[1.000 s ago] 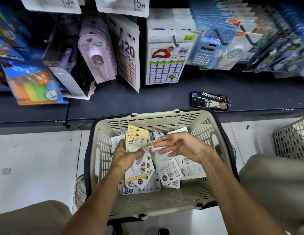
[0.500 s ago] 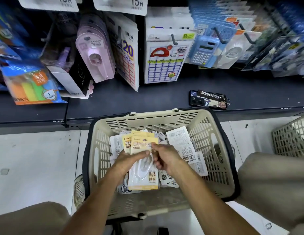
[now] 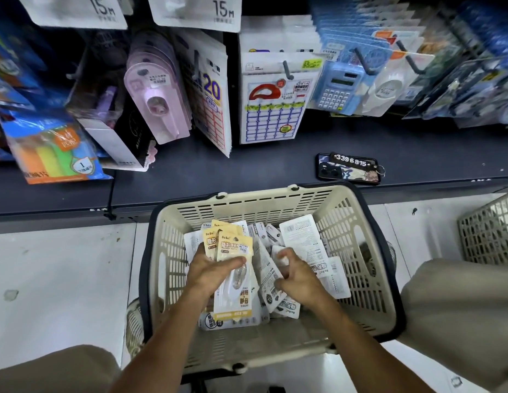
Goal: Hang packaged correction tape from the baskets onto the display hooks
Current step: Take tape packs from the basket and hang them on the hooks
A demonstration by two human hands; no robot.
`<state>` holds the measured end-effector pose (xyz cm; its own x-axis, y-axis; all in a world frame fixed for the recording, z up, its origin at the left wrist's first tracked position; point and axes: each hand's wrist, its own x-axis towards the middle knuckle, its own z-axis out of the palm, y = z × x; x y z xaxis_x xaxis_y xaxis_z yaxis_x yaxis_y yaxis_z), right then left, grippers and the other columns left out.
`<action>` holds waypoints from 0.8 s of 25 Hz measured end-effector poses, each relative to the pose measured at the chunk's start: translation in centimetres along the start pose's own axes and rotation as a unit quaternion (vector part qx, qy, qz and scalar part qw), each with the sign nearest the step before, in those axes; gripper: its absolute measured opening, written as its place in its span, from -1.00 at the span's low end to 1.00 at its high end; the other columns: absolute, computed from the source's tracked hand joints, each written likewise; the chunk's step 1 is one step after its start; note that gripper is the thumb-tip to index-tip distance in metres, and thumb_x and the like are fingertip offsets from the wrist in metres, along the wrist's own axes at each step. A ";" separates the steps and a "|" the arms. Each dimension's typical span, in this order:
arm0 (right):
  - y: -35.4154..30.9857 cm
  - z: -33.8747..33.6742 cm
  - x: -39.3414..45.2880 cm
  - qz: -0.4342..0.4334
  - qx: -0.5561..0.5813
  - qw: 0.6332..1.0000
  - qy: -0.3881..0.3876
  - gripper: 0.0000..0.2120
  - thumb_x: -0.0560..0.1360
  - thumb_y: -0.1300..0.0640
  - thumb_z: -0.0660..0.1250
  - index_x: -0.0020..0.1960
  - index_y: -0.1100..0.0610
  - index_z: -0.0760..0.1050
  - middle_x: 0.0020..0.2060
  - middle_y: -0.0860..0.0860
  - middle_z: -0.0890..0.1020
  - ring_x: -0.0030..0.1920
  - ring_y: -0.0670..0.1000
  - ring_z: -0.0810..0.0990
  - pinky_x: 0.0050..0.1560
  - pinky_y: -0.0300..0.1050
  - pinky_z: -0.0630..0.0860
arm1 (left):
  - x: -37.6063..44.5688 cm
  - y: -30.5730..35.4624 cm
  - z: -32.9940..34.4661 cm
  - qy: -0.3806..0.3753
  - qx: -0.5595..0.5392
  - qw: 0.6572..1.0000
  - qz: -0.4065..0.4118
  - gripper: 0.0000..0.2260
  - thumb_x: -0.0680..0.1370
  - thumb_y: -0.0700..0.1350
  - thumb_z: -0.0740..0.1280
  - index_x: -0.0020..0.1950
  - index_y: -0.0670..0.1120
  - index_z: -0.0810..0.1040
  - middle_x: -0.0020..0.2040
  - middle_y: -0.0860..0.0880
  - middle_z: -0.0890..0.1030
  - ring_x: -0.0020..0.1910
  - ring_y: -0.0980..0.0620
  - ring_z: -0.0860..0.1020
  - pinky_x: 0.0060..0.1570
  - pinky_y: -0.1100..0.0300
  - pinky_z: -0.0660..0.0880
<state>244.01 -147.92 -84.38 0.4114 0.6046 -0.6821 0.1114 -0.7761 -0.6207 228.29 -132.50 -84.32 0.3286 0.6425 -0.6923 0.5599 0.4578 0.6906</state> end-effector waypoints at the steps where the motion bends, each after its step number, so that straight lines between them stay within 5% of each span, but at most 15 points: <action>1: -1.0 -0.6 -0.2 -0.004 0.082 0.997 -0.009 -0.62 0.46 0.32 0.39 0.15 -0.07 0.51 0.03 0.02 0.67 -0.07 0.05 0.67 -0.26 -0.13 0.57 | 0.1 0.1 0.0 0.002 -0.005 1.000 0.002 -0.59 0.30 -0.05 0.67 0.06 0.03 0.60 -0.14 0.16 0.72 -0.05 0.17 0.63 -0.14 0.27 0.43; 3: -3.2 -3.0 -0.5 0.003 0.175 0.984 -0.032 -0.76 0.52 0.26 0.31 0.06 0.03 0.67 -0.04 0.08 0.72 -0.10 0.11 0.69 -0.28 -0.17 0.56 | -0.1 0.6 0.0 0.003 -0.021 1.000 0.008 -0.62 0.29 -0.07 0.67 0.00 0.03 0.59 -0.20 0.20 0.72 -0.06 0.18 0.62 -0.12 0.24 0.42; 5: -5.7 -6.2 -1.4 0.005 0.219 0.969 -0.117 -0.69 0.55 0.17 0.18 0.08 0.20 0.67 -0.01 0.17 0.74 -0.05 0.18 0.72 -0.19 -0.10 0.52 | -0.6 1.3 -0.3 0.004 -0.048 0.999 0.024 -0.60 0.28 -0.08 0.68 0.01 0.03 0.58 -0.20 0.21 0.71 -0.08 0.22 0.61 -0.04 0.21 0.44; 7: -8.3 -9.2 -2.9 -0.016 0.187 0.968 -0.168 -0.74 0.55 0.20 0.24 0.11 0.26 0.65 0.01 0.18 0.74 -0.04 0.14 0.74 -0.18 -0.10 0.50 | -1.3 2.2 -0.4 -0.011 -0.066 0.996 0.056 -0.60 0.29 -0.09 0.68 0.04 0.02 0.62 -0.15 0.16 0.75 -0.09 0.21 0.68 -0.02 0.22 0.47; 9: -11.4 -10.8 -4.8 -0.068 0.087 0.983 -0.149 -0.87 0.53 0.26 0.42 0.04 0.28 0.67 -0.13 0.13 0.76 -0.24 0.03 0.71 -0.30 -0.19 0.46 | -2.7 3.7 -0.4 -0.045 -0.069 0.992 0.096 -0.68 0.33 -0.10 0.66 0.00 0.03 0.65 -0.13 0.19 0.75 -0.11 0.25 0.70 -0.15 0.31 0.51; 11: -14.9 -11.6 -6.9 -0.126 0.028 0.989 -0.069 -0.90 0.46 0.23 0.53 -0.16 0.27 0.68 -0.42 0.02 0.69 -0.50 -0.10 0.55 -0.45 -0.26 0.38 | -4.1 5.6 0.0 -0.078 -0.077 0.987 0.120 -0.74 0.36 -0.14 0.64 -0.03 0.03 0.68 -0.12 0.15 0.76 -0.08 0.19 0.71 -0.19 0.33 0.54; 13: -18.5 -13.2 -9.5 -0.226 0.007 0.974 0.036 -0.83 0.42 0.14 0.57 -0.28 0.20 0.68 -0.51 -0.08 0.59 -0.52 -0.16 0.44 -0.44 -0.31 0.36 | -5.8 9.0 0.2 -0.077 -0.100 0.980 0.155 -0.73 0.33 -0.19 0.64 -0.09 0.12 0.72 -0.13 0.12 0.76 -0.11 0.18 0.71 -0.23 0.33 0.54; 17: -25.3 -17.8 -15.0 -0.411 0.108 0.893 0.150 -0.78 0.48 -0.06 0.43 -0.20 0.09 0.64 -0.27 0.06 0.66 -0.25 -0.01 0.58 -0.22 -0.09 0.48 | -10.3 18.3 -1.2 -0.040 -0.177 0.950 0.253 -0.57 0.07 0.07 0.63 -0.09 0.09 0.73 -0.11 0.01 0.77 -0.10 0.05 0.73 -0.17 0.21 0.57; 20: -29.8 -21.2 -16.2 -0.428 0.208 0.834 0.279 -0.76 0.60 -0.04 0.34 -0.19 0.05 0.58 -0.21 0.24 0.67 -0.28 0.12 0.60 -0.30 0.11 0.52 | -14.4 24.2 -3.4 -0.040 -0.179 0.923 0.338 -0.51 0.07 0.13 0.64 -0.02 0.16 0.71 -0.06 0.02 0.77 -0.07 0.05 0.74 -0.10 0.17 0.57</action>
<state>253.14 -138.37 -46.60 0.7122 0.6379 0.2931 0.3034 0.0969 -0.9479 234.53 -128.50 -56.92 0.5748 0.8143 -0.0808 -0.0758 0.1513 0.9856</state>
